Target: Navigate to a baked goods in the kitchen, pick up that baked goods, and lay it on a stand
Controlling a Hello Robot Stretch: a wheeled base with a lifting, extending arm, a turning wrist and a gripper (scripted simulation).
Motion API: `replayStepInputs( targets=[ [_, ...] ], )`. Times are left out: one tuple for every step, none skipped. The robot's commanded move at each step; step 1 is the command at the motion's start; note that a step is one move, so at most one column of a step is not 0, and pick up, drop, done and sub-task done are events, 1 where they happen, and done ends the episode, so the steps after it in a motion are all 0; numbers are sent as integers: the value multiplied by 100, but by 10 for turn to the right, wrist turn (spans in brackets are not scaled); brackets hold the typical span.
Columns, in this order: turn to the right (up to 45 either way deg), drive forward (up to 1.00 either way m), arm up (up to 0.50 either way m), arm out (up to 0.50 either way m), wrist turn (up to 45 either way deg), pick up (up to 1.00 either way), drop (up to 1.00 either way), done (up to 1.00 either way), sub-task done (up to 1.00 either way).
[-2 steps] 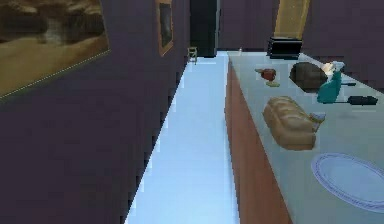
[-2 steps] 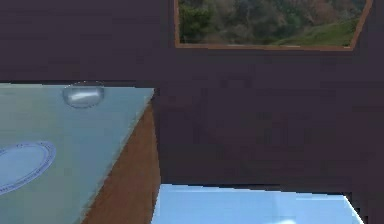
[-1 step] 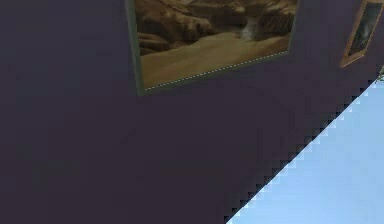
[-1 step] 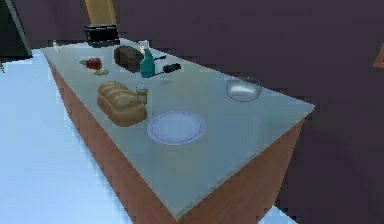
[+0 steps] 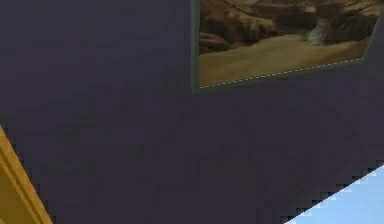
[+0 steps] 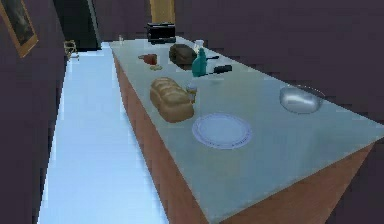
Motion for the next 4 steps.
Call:
replayStepInputs(
  targets=[
    [0,0,50,0,0,0,0,0,0],
    [0,0,38,0,0,0,0,0,0],
    [0,0,0,46,0,0,0,0,0],
    [0,0,0,0,450,0,0,0,0]
  ],
)
